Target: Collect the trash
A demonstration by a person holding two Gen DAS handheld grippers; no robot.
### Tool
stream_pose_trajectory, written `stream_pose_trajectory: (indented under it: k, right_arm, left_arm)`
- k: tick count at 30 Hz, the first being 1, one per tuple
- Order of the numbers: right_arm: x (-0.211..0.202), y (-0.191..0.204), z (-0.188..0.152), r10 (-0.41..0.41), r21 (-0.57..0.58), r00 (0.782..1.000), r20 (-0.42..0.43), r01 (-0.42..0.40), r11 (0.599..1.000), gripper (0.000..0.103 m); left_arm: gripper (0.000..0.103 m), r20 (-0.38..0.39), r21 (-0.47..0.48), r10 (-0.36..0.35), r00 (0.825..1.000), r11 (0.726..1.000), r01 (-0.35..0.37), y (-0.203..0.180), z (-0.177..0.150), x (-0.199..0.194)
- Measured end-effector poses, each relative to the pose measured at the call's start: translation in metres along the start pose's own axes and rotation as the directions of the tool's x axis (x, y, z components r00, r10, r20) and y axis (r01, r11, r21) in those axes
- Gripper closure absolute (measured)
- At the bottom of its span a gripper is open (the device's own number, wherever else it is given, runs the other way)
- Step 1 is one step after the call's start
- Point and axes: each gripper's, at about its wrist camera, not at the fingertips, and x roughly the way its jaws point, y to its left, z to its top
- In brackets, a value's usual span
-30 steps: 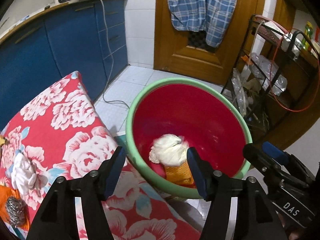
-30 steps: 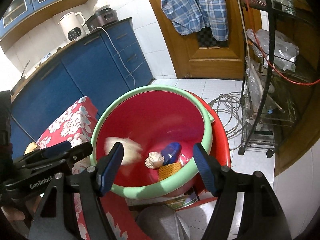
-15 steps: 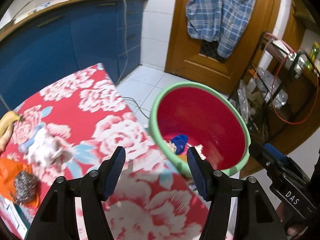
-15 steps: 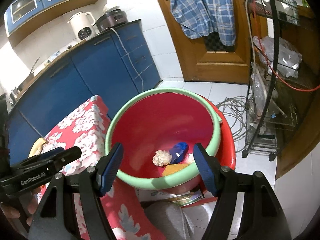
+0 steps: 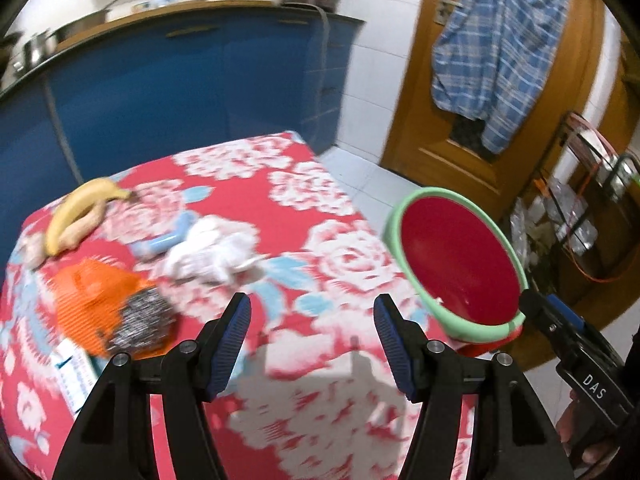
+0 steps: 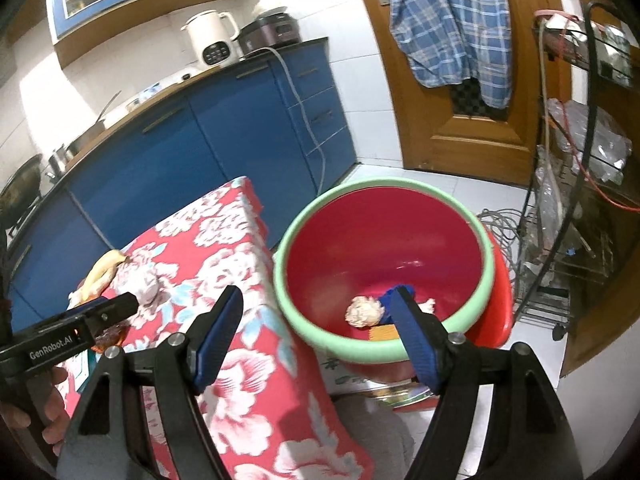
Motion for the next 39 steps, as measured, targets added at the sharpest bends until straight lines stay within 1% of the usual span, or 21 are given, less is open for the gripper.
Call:
stream_pose_trajectory:
  k: [4,8,12,19,23,28,33,35,39]
  right_arm:
    - [0.001,0.017,-0.004,0.028,-0.026,1.000,-0.009,-0.028,0.999,0.026]
    - [0.001,0.032,-0.008,0.056,-0.046,0.998,-0.021,-0.057,0.997,0.026]
    - [0.003,0.046,-0.013,0.072,-0.066,0.997,-0.032,-0.074,0.995,0.026]
    - [0.005,0.066,-0.021,0.095,-0.106,0.994,-0.056,-0.100,0.989,0.026]
    - [0.006,0.075,-0.025,0.100,-0.126,0.993,-0.068,-0.108,0.986,0.026]
    - [0.009,0.084,-0.030,0.099,-0.143,0.991,-0.088,-0.110,0.984,0.024]
    - [0.012,0.094,-0.033,0.096,-0.169,0.990,-0.100,-0.112,0.979,0.022]
    - [0.013,0.099,-0.034,0.098,-0.178,0.990,-0.102,-0.115,0.977,0.022]
    - [0.015,0.106,-0.037,0.103,-0.191,0.988,-0.111,-0.123,0.974,0.022]
  left_arm:
    - [0.038,0.005,-0.067,0.049,0.999,0.997,-0.048,0.028,-0.005,-0.009]
    - [0.038,0.015,-0.137,0.108,0.994,0.985,-0.105,0.056,-0.014,-0.018]
    - [0.038,0.010,-0.184,0.150,0.989,0.972,-0.145,0.078,-0.026,-0.024]
    - [0.038,-0.006,-0.235,0.237,0.972,0.944,-0.232,0.108,-0.042,-0.029]
    - [0.038,-0.024,-0.268,0.279,0.960,0.923,-0.275,0.124,-0.050,-0.028]
    - [0.038,-0.058,-0.297,0.297,0.953,0.906,-0.300,0.139,-0.059,-0.020]
    - [0.038,-0.091,-0.322,0.289,0.953,0.897,-0.303,0.148,-0.065,-0.011]
    - [0.037,-0.089,-0.325,0.312,0.946,0.889,-0.323,0.151,-0.066,-0.011]
    - [0.037,-0.118,-0.357,0.296,0.948,0.878,-0.319,0.161,-0.070,-0.004]
